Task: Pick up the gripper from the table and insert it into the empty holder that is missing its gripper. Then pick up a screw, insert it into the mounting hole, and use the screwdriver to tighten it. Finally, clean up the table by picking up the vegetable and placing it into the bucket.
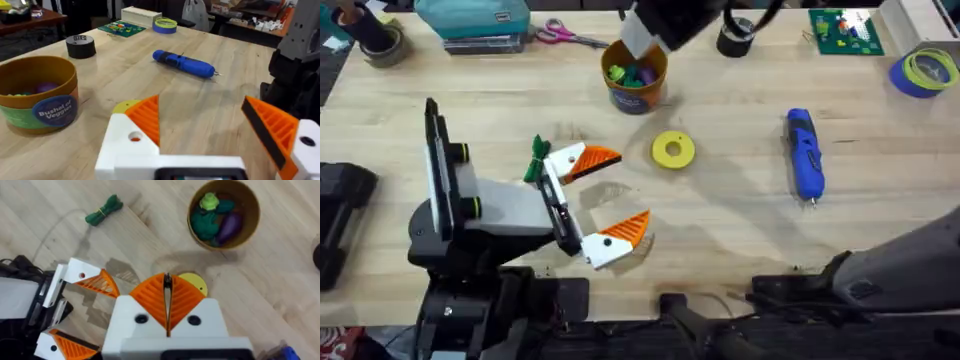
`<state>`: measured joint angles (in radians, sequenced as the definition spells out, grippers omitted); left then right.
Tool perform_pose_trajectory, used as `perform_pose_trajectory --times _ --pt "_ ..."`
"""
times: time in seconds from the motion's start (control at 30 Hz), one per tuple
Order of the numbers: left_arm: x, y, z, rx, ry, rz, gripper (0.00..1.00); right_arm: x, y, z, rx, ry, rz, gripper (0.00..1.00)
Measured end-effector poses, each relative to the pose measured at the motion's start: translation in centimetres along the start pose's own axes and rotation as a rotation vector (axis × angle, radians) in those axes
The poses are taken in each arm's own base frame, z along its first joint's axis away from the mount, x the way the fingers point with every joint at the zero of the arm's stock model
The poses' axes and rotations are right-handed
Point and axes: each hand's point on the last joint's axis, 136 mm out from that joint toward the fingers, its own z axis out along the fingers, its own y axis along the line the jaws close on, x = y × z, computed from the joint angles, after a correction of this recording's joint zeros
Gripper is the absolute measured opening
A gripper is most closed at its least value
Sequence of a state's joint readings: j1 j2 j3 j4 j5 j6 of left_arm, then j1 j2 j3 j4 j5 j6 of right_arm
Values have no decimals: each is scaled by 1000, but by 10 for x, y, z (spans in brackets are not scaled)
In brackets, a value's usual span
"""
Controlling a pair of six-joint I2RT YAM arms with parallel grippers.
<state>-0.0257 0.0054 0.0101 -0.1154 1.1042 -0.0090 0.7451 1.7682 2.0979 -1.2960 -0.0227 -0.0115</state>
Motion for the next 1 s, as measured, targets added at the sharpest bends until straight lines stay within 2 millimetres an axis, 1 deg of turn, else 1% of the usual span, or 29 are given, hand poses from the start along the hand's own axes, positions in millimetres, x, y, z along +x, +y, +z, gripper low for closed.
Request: perform_pose_trajectory --times 0.17,0.27,0.37,0.53,0.73,0.87,0.9,1.0 --pt "0 0 0 0 0 0 985 -10 12 -6 -14 -20 -54 6" --pt "0 0 0 0 0 0 985 -6 24 -8 -28 -5 -99 6" --pt "0 0 0 0 0 0 986 0 40 -8 -52 12 -163 6" --pt "0 0 0 0 0 0 986 2 65 -9 -100 9 -280 6" --pt "0 0 0 0 0 0 986 6 88 -10 -131 4 -403 6" --pt "0 0 0 0 0 0 986 5 99 -11 -144 -14 -458 6" --pt "0 0 0 0 0 0 986 5 106 -12 -154 -22 -489 6" --pt "0 0 0 0 0 0 986 6 112 -12 -166 -24 -513 6"
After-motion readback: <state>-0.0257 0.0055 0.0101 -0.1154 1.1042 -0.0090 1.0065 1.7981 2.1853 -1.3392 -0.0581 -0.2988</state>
